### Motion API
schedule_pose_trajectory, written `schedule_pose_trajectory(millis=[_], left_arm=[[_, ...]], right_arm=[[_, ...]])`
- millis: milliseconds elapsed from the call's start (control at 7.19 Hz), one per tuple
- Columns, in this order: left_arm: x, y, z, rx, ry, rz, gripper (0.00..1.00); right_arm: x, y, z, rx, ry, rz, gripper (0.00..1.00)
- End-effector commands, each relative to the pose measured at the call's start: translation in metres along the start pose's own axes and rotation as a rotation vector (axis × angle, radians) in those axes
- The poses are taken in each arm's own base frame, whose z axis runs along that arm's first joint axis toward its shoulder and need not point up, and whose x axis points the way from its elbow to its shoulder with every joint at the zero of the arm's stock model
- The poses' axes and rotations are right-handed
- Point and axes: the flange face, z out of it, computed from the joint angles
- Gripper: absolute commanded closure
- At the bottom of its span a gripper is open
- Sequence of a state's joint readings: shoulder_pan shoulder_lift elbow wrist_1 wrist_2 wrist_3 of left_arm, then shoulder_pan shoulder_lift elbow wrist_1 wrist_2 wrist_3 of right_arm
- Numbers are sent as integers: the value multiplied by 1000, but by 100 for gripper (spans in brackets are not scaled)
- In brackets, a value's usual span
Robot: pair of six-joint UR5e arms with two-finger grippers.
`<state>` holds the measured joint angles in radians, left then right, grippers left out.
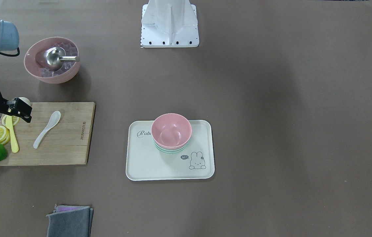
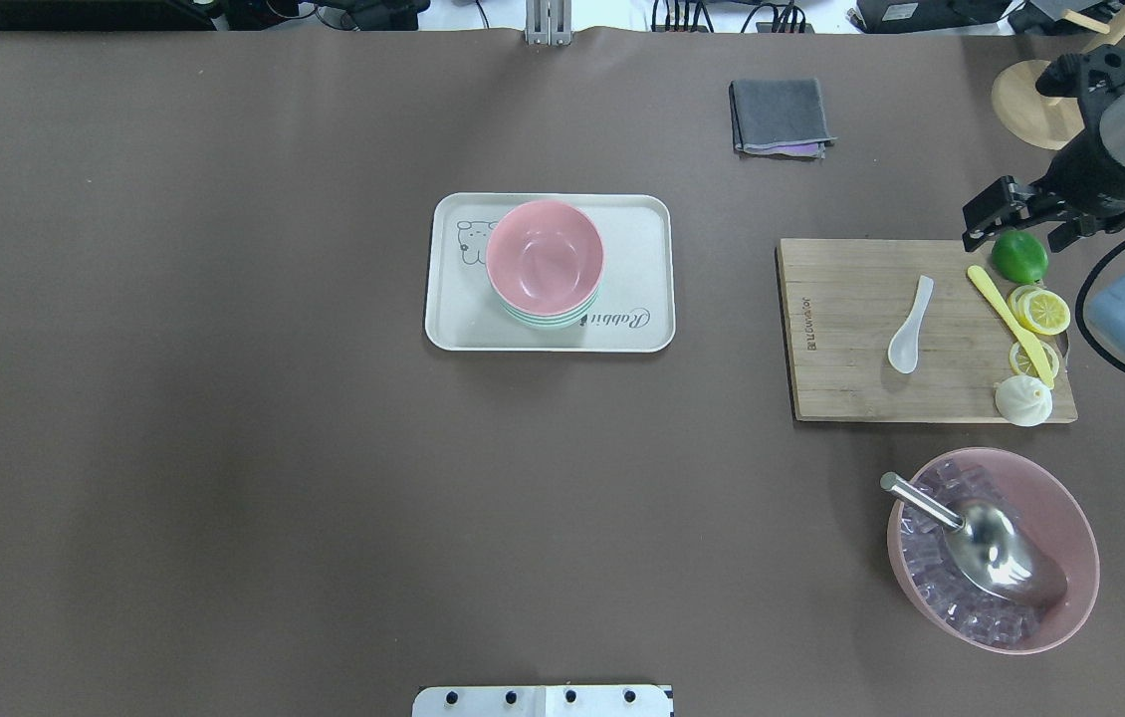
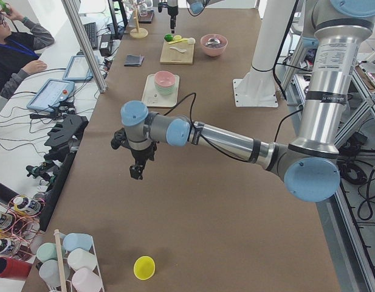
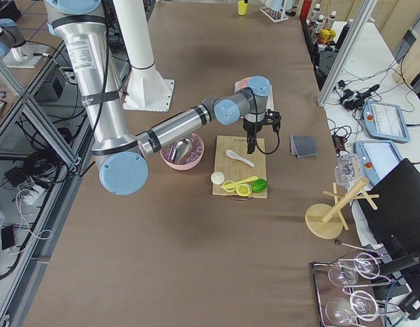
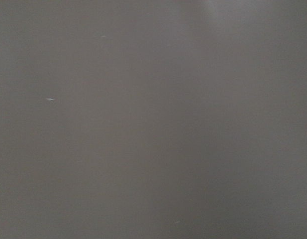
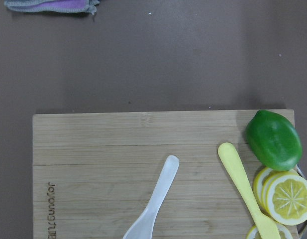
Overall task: Stack pink bowl on green and place spoon
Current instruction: 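Lower the right gripper onto the white spoon handle and grasp it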
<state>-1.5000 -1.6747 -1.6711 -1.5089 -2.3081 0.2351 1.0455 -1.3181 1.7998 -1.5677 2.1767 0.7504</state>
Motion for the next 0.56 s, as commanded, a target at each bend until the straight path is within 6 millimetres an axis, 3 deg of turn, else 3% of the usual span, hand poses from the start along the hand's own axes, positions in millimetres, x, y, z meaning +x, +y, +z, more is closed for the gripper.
schedule_pose_trajectory(millis=[0, 139, 417], left_arm=[[-63, 48, -1, -10, -4, 34, 1], [-64, 48, 0, -12, -5, 32, 1], [-64, 48, 0, -11, -4, 32, 1]], right_arm=[[-31, 12, 29, 17, 60, 117, 2], [-34, 12, 42, 38, 65, 256, 3], [-12, 1, 89, 66, 67, 412, 8]])
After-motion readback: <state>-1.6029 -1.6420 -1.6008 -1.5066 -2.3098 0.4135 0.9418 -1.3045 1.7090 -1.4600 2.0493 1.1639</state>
